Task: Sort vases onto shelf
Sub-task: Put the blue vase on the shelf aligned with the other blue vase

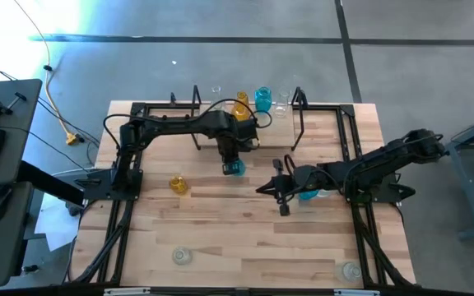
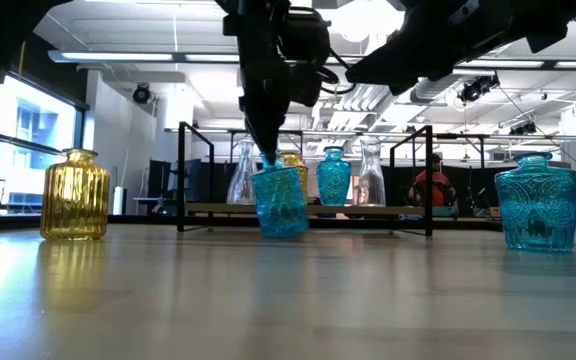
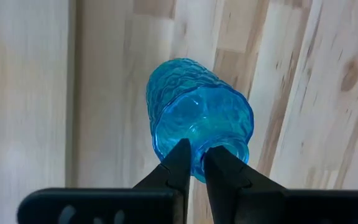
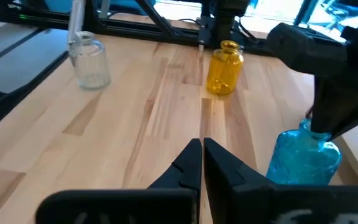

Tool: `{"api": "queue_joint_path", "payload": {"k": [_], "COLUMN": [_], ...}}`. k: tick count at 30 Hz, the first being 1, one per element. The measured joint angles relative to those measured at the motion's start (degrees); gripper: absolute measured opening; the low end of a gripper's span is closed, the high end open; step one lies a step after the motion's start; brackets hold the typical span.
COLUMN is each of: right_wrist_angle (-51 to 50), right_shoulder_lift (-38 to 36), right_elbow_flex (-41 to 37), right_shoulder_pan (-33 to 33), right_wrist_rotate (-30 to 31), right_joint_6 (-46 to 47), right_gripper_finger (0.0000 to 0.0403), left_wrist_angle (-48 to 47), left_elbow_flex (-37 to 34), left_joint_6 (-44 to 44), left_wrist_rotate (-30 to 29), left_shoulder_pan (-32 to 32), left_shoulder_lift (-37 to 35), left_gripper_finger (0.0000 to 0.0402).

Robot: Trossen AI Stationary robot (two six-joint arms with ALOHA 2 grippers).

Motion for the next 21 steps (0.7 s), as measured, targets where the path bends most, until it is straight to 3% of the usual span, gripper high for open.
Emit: {"api": "queue_joint_path", "payload": {"k": [13,21], "right_wrist_angle": [-1.5,-1.2], "right_shoulder_lift": [0.0,0.0], "right_elbow_flex": [0.0,0.0], "right_shoulder_pan": [0.2,-0.7], "right_wrist_rotate": [1.0,6.2], "right_joint_6": [5.9,7.1], "right_gripper_finger": [0.0000,0.0000], "left_wrist_angle": [1.7,11.4], "left_elbow_flex": [0.0,-0.5], "left_joint_6": [5.0,5.5], "left_wrist_rotate": [-0.8,-1.0], "left_shoulder_pan": [-0.1,-1.2], "left_shoulder_lift": [-0.6,-6.7], "left_gripper_finger": [0.0126,0.0112]}}
